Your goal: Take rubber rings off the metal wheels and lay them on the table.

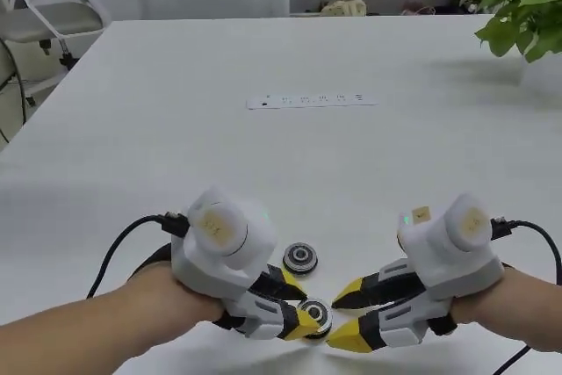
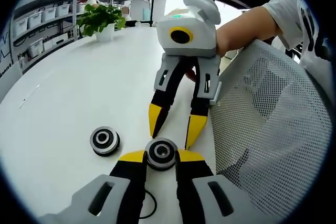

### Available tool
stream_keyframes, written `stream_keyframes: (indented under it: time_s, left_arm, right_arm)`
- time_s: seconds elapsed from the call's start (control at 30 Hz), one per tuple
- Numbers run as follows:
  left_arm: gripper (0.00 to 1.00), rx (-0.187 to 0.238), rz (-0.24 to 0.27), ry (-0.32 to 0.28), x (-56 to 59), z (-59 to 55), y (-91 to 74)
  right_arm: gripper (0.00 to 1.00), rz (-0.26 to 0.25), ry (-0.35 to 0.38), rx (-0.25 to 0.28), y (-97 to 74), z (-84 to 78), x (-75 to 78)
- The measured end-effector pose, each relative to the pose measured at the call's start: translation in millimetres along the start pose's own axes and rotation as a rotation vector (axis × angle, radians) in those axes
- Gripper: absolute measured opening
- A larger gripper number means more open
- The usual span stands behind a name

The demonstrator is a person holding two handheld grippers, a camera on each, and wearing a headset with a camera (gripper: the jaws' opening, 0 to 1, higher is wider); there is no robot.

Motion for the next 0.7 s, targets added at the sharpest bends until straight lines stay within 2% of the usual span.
stream_keyframes:
  time_s: [0.37,0.7]
  left_arm:
    - [0.12,-0.029,0.031,0.09,0.4,1.4,0.8]
    - [0.1,-0.032,0.028,0.115,1.5,2.1,1.9]
  right_arm:
    - [0.28,-0.001,-0.001,0.002,0.3,0.5,0.7]
    - [0.28,0.0,0.001,0.002,0.4,0.2,0.1]
Point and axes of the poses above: the centre of the closed fingertips' face, and the gripper's own axes: y roughly forward along the fingers, x roughly to its right, z roughly out of its top, the point moved 8 cm from there along -y, roughly backward along the fingers, and after that the axes turned 2 degrees about y, right-handed, at the moved point
